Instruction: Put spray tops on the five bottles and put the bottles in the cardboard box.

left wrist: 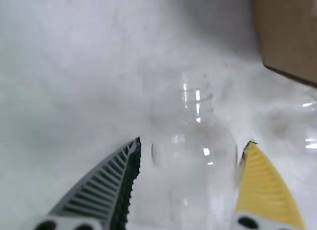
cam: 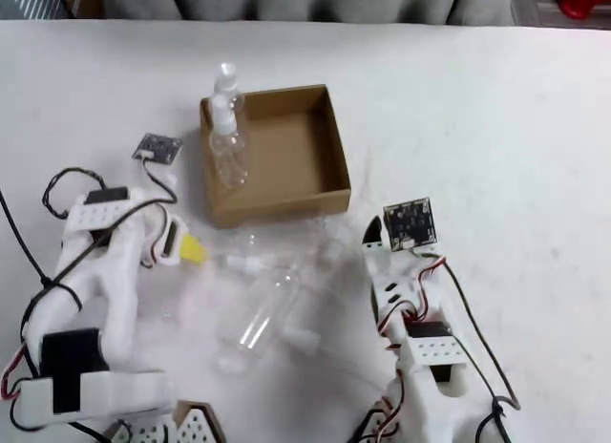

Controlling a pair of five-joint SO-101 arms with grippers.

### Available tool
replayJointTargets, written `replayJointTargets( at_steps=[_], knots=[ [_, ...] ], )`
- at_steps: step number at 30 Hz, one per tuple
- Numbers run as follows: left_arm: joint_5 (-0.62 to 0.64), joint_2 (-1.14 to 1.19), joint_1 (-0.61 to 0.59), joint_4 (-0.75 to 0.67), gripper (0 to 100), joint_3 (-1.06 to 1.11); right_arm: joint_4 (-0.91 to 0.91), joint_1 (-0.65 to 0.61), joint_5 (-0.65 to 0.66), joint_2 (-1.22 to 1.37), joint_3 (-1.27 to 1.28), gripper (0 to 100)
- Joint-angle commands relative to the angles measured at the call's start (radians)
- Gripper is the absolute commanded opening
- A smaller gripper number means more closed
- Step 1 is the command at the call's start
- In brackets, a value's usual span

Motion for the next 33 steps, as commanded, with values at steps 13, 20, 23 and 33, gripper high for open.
replayJointTargets(
  at_steps=[13,20,23,33],
  knots=[
    [-0.038,-0.004,0.008,-0.021,3,-0.054,0.001,-0.010,-0.002,0.004,-0.008,1.5],
    [-0.032,-0.007,0.002,-0.021,3,-0.054,0.004,-0.001,-0.002,-0.005,-0.006,1.5],
    [-0.032,-0.008,-0.002,-0.012,2,-0.054,0.004,0.019,-0.002,-0.007,-0.008,1.5],
    [-0.031,-0.012,-0.059,-0.018,2,-0.054,0.424,0.151,-0.011,-0.004,-0.258,1.5]
  ],
)
